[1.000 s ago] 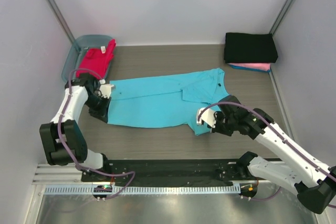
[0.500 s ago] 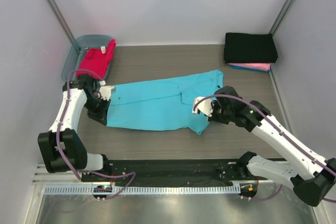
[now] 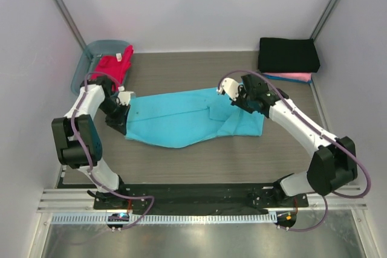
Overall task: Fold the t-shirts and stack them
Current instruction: Fold the tshirt
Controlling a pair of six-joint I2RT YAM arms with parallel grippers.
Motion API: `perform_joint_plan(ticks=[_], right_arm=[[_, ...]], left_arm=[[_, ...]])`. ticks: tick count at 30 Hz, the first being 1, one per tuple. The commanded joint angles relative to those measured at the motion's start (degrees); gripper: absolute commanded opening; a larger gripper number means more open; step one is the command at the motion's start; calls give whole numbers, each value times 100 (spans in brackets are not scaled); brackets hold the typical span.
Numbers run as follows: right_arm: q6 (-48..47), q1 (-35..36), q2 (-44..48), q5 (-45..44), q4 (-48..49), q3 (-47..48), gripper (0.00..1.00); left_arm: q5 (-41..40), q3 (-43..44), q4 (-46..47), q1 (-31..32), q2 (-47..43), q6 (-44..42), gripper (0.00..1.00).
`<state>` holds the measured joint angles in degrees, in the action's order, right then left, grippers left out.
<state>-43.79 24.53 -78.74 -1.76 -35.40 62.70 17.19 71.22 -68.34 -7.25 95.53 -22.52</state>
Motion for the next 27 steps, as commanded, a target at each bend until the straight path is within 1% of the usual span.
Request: perform_joint_plan(ticks=[1,2,3,13,19,23,27], right_arm=[[55,-71,-255,97,657,619,1],[72,-115,-439,106,709,708,1],[90,-133,-545,306,736,787,1],[406,-467,-1749,396,921,2035,1],[371,-695,-1996,413,921,2273,1],[389,-731,-2093,404,921,2291,1],[476,-731,-2180,413,956,2308,1]], left_arm=[[162,436,145,4,194,152,0],[162,515,154,4,299,187,0],[144,559,145,4,361,204,0],[-75,893,321,4,739,486,0],[-277,911,479,4,774,573,0],[-409,937,602,-5,792,784,0],[-418,1034,585,-5,871,793,0]])
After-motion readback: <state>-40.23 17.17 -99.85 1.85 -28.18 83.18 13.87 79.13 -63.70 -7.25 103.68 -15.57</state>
